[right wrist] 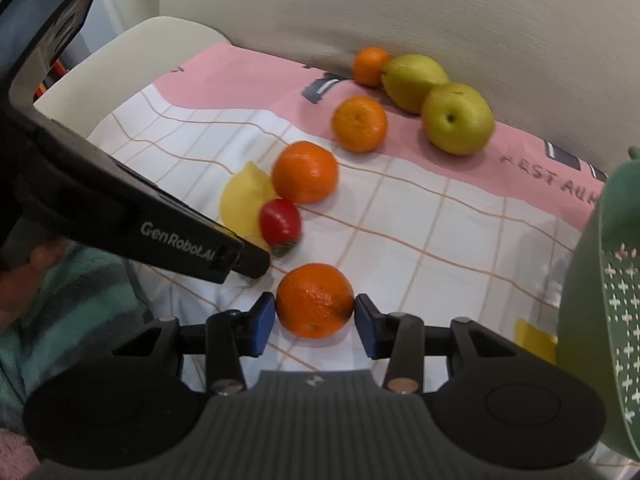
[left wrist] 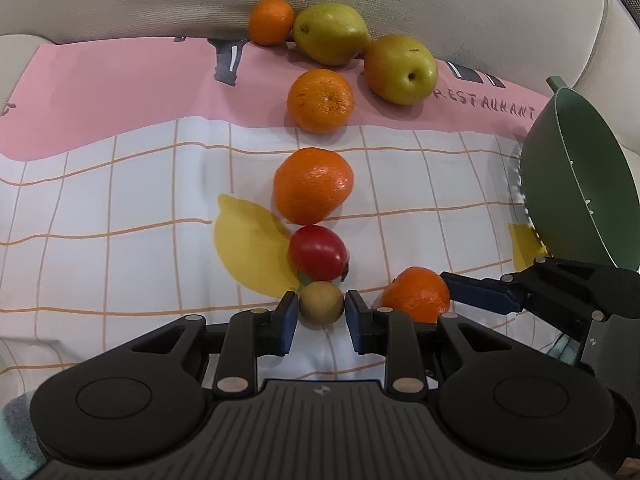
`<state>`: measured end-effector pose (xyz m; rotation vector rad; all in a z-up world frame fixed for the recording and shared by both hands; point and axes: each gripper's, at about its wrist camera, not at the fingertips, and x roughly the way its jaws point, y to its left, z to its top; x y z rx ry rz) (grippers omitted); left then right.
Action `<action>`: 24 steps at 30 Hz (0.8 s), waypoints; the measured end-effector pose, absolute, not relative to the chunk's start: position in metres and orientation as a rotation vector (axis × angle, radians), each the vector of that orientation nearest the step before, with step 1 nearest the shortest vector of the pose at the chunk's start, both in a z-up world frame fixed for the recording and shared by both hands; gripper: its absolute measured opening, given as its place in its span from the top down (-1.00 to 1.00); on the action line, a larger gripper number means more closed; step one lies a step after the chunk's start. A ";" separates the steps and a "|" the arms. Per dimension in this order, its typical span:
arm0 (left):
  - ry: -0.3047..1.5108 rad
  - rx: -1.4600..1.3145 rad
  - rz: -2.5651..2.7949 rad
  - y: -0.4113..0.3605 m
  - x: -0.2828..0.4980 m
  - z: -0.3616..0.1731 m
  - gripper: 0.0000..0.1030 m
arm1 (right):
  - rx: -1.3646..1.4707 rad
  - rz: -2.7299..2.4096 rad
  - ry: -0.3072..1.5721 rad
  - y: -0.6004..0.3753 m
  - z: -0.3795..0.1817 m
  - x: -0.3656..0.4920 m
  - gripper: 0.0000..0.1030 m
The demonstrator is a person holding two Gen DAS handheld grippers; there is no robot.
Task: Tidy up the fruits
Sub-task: 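Grasp the kiwi with the left tool while the right tool grasps a mandarin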
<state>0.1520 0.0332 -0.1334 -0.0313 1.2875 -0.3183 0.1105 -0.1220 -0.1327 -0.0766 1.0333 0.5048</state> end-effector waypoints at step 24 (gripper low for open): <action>1.196 -0.013 -0.290 0.026 0.135 -0.103 0.46 | -0.098 0.461 0.986 -0.129 -0.117 0.107 0.22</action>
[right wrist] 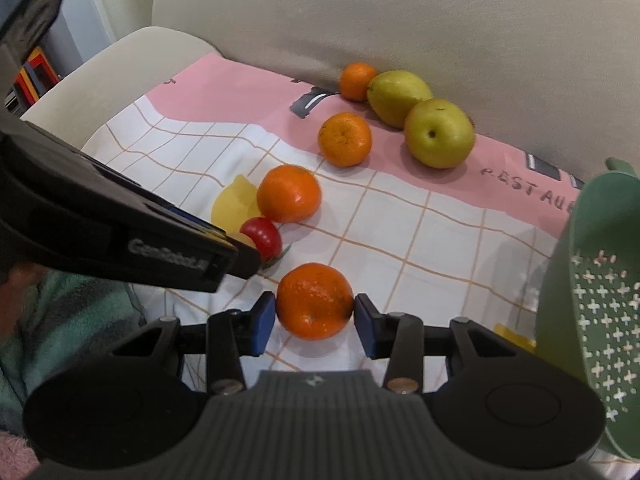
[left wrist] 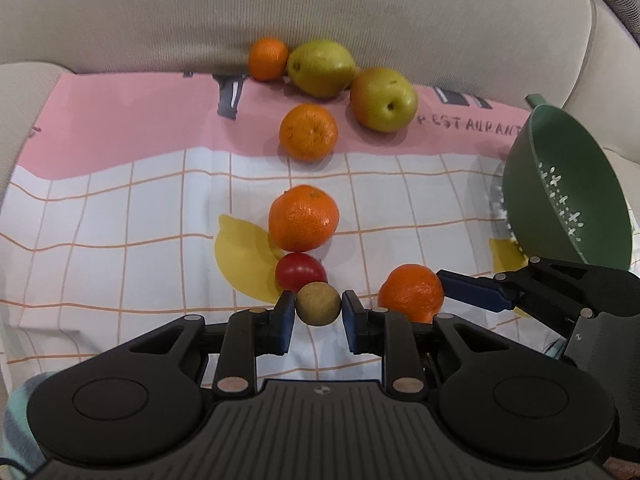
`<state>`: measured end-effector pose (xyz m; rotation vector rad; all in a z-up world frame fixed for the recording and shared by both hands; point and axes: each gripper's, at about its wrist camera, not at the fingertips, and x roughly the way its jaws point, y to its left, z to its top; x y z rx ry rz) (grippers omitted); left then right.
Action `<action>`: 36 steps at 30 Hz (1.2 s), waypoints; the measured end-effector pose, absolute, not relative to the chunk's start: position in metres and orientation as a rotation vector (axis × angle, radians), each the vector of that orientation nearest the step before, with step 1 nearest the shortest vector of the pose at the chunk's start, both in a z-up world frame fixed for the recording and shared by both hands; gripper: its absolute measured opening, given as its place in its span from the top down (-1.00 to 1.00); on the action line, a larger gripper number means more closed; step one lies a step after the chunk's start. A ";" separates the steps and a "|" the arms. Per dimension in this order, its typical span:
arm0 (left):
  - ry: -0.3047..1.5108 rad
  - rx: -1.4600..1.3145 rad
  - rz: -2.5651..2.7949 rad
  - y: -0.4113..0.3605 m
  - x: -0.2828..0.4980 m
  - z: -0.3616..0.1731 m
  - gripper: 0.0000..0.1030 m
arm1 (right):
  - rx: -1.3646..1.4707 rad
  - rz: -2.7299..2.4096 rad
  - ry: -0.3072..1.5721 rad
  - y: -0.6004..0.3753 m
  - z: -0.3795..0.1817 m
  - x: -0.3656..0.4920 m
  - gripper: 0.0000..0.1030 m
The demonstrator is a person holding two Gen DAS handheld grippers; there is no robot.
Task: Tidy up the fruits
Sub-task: 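Grasp the kiwi with the left tool while the right tool grasps a mandarin, then carry kiwi and mandarin over the green colander and open both tools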
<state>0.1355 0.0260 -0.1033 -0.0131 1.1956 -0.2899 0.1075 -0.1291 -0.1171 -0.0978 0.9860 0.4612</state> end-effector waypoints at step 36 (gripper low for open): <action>0.956 0.108 -0.547 -0.121 0.094 -0.003 0.46 | -0.203 0.329 0.793 -0.262 -0.034 0.070 0.23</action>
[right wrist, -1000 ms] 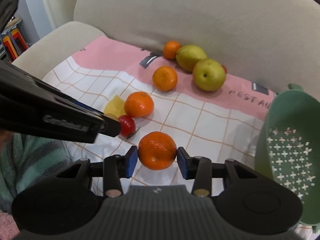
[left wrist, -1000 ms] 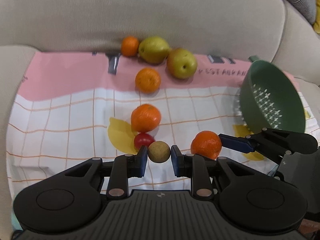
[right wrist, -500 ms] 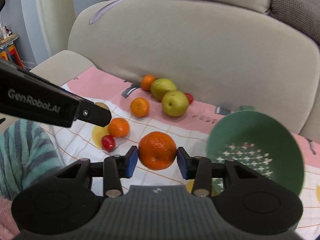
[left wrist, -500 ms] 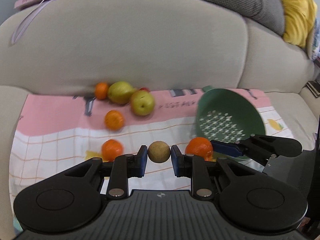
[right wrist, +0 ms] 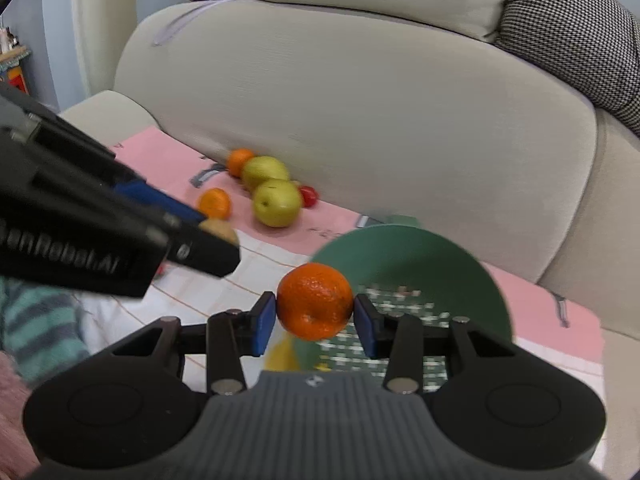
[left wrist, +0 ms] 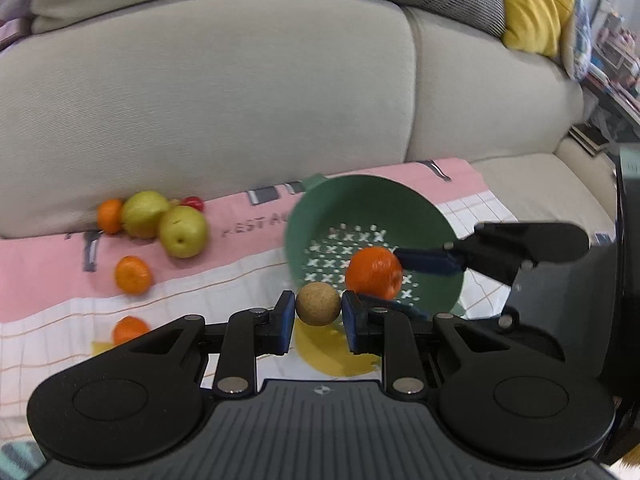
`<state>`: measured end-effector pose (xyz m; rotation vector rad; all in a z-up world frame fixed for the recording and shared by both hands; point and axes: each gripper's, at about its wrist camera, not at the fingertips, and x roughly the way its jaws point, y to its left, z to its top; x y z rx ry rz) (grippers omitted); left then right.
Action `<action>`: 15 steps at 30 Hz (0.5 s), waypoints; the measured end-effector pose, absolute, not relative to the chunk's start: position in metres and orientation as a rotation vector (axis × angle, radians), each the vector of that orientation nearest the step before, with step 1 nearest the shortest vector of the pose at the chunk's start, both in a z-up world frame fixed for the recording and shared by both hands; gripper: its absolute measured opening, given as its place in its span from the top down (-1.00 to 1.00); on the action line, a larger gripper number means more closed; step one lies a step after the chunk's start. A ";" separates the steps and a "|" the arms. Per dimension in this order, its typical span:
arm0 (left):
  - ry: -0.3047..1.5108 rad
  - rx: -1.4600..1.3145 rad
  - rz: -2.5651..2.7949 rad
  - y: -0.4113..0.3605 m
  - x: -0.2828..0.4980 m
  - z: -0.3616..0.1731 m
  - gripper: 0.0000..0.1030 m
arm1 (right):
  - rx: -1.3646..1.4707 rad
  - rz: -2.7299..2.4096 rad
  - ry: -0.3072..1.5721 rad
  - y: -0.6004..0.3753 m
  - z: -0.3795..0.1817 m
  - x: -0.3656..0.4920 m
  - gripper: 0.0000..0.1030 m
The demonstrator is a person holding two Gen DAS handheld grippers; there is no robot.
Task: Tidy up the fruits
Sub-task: 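Carry kiwi and mandarin over the green colander and open both tools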
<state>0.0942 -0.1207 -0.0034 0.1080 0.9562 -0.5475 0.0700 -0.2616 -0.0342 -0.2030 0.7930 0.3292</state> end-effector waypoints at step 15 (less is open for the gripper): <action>1.027 0.217 -0.678 -0.189 0.118 -0.033 0.46 | -0.311 0.382 1.030 -0.314 -0.070 0.122 0.22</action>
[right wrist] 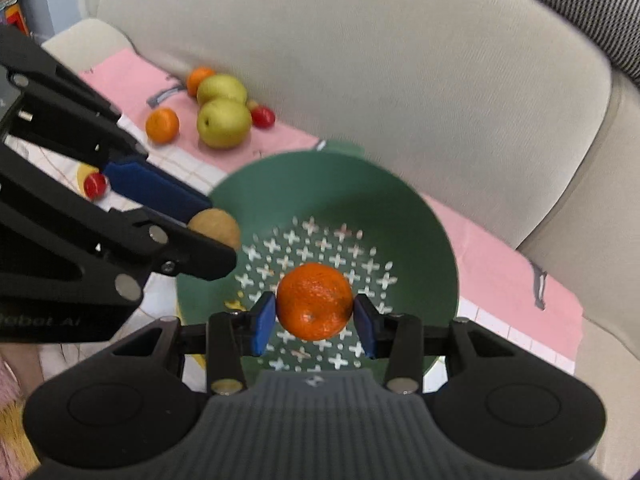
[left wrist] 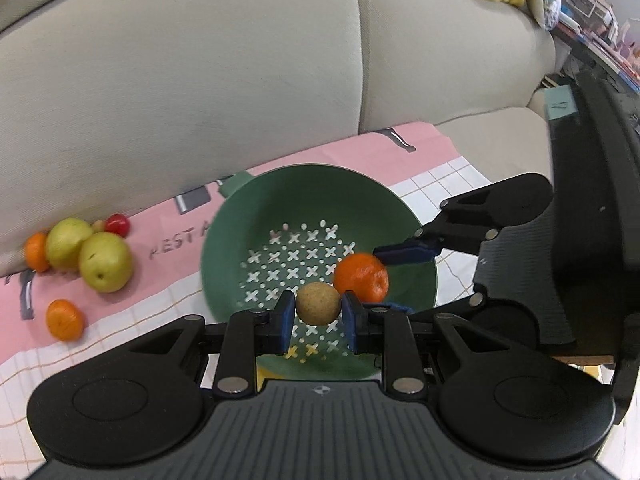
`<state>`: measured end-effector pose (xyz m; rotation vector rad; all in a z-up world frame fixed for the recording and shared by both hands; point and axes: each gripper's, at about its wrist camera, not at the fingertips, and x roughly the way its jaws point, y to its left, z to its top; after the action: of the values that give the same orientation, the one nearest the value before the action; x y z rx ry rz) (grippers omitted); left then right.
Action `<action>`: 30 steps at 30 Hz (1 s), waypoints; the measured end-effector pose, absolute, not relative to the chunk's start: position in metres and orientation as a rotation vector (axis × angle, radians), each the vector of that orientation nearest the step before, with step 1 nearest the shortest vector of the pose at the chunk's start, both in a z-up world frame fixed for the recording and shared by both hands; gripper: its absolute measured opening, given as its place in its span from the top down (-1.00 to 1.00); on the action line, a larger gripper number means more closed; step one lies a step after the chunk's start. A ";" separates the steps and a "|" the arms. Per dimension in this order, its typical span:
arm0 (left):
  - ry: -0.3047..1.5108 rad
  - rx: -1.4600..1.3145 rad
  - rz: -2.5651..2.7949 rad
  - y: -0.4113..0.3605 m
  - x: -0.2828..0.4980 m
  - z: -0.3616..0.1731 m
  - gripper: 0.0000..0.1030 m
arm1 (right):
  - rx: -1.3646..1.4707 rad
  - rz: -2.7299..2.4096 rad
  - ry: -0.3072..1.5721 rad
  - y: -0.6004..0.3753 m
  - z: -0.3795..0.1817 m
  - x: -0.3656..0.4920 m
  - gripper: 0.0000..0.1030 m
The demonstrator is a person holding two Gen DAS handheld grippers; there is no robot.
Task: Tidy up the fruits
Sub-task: 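Carry kiwi and mandarin over the green colander and open both tools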
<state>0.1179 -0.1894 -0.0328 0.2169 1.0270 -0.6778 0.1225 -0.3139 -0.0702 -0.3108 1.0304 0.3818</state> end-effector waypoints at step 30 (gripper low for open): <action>1.194 0.340 -0.695 -0.217 0.144 -0.083 0.46 | -0.294 0.483 1.263 -0.323 -0.127 0.151 0.21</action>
<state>0.1441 -0.2168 -0.0834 0.3398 1.1942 -0.6946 0.1510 -0.3227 -0.1269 -0.2943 1.2630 0.4834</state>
